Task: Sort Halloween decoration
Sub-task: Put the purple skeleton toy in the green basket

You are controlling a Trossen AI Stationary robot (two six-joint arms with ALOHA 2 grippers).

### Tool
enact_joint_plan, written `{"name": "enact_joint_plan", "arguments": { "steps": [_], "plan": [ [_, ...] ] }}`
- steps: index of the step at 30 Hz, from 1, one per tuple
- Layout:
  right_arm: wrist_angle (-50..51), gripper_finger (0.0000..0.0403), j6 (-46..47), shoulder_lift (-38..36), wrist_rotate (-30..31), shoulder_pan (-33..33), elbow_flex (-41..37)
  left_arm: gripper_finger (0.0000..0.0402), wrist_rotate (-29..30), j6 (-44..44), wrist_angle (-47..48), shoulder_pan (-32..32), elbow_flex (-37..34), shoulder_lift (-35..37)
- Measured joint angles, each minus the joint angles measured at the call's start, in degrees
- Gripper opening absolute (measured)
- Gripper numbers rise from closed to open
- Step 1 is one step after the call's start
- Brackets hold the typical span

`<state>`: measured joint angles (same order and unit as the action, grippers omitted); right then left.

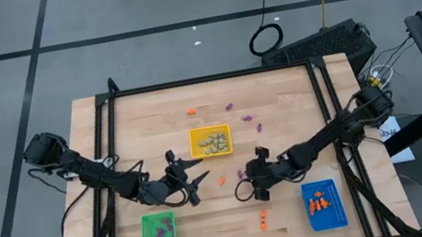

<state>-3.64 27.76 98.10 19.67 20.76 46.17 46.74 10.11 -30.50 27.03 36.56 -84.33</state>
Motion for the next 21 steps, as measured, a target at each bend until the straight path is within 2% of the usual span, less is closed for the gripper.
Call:
{"name": "enact_joint_plan", "arguments": {
  "steps": [6,12,21],
  "plan": [
    [-7.52,0.0174,-1.39,4.59,2.17,0.8,-0.02,0.0203,0.0,-0.36,0.33,0.0,0.0,0.0],
    [-8.59,0.0171,-0.53,6.48,5.93,0.26,0.0,0.0203,-0.04,-0.07,1.49,0.02,-0.02,0.0],
    [-8.57,0.0182,0.34,6.58,11.82,-0.2,0.0,0.0203,-3.56,0.02,1.68,0.18,-0.02,0.0]
  ]
}}
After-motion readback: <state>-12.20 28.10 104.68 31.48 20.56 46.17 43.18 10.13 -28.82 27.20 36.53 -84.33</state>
